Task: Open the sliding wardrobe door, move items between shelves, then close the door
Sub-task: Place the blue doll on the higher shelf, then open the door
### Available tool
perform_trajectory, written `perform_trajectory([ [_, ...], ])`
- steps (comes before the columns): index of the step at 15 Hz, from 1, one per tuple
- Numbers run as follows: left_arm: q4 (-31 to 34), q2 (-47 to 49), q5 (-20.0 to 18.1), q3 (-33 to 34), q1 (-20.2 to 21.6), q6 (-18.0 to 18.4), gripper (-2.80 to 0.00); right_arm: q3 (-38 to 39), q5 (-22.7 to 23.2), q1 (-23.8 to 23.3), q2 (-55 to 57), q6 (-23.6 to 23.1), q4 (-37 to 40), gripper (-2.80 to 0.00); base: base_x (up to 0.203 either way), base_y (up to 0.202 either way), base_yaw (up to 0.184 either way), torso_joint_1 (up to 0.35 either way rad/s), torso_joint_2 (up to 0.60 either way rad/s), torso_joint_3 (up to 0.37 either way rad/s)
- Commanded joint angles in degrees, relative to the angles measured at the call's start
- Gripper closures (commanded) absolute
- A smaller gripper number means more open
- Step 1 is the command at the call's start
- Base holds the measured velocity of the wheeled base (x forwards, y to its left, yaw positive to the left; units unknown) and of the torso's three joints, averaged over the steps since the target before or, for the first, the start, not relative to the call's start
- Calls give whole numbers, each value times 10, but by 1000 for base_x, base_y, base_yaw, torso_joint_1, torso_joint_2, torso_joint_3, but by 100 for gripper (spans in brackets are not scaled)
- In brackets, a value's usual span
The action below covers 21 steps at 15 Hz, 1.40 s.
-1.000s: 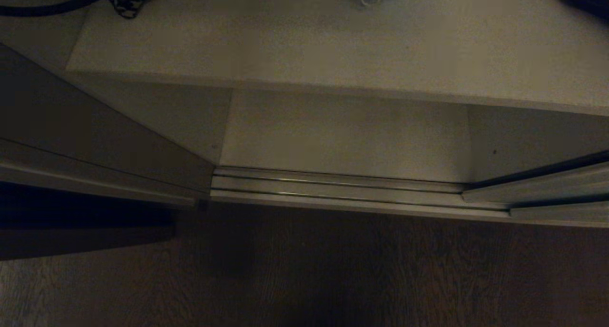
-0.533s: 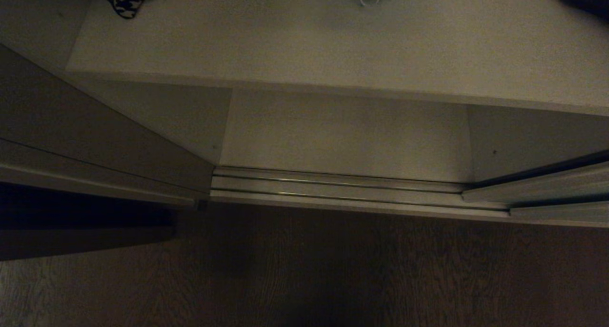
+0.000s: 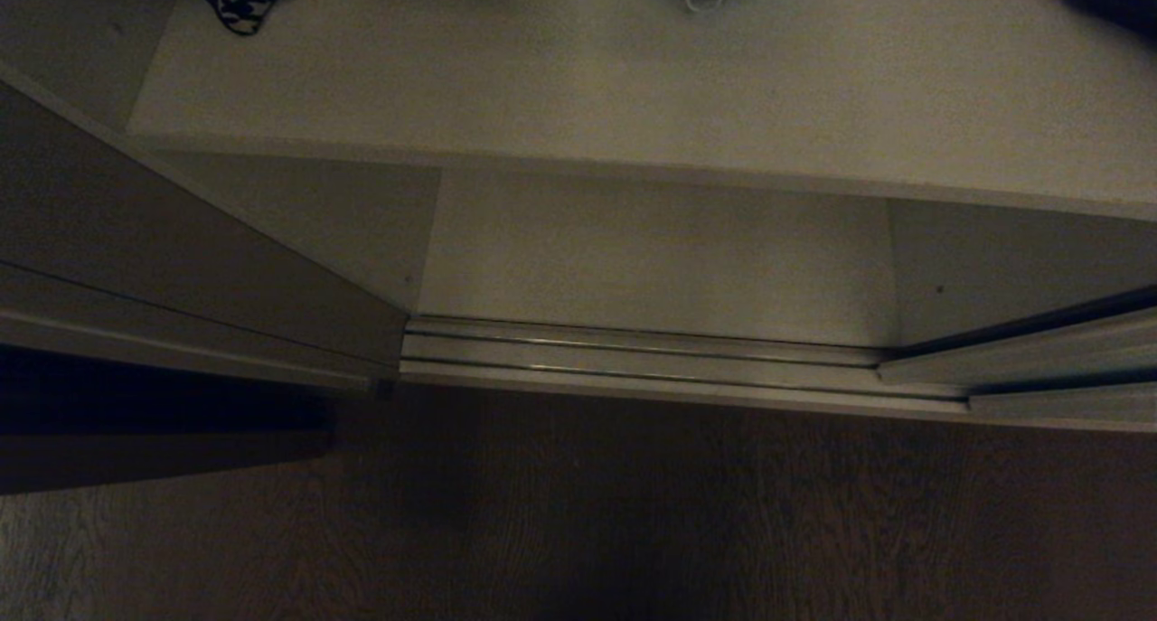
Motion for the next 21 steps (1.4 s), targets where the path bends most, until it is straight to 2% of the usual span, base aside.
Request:
perform_trajectory([
  [1, 8, -30, -7, 19, 41, 1, 0, 0, 0, 0, -1, 0, 0, 0, 0, 0, 0, 0, 0, 0],
  [3, 16, -44, -38, 26, 89, 0, 0, 0, 0, 0, -1, 0, 0, 0, 0, 0, 0, 0, 0, 0],
  [6, 68, -80, -104, 30, 168, -1, 0, 0, 0, 0, -1, 0, 0, 0, 0, 0, 0, 0, 0, 0],
  [9, 133, -151, -164, 46, 306, 0, 0, 0, 0, 0, -1, 0, 0, 0, 0, 0, 0, 0, 0, 0],
  [11, 146, -219, -185, 100, 378, 3, 0, 0, 0, 0, -1, 0, 0, 0, 0, 0, 0, 0, 0, 0],
  [13, 150, -279, -192, 164, 426, 4, 0, 0, 0, 0, -1, 0, 0, 0, 0, 0, 0, 0, 0, 0],
  [15, 151, -336, -195, 216, 445, 3, 0, 0, 0, 0, -1, 0, 0, 0, 0, 0, 0, 0, 0, 0],
  [16, 151, -362, -211, 231, 450, 2, 0, 0, 0, 0, -1, 0, 0, 0, 0, 0, 0, 0, 0, 0],
  [18, 151, -390, -281, 233, 452, -18, 0, 0, 0, 0, -1, 0, 0, 0, 0, 0, 0, 0, 0, 0],
  [21, 159, -405, -305, 236, 471, -37, 0, 0, 0, 0, -1, 0, 0, 0, 0, 0, 0, 0, 0, 0],
])
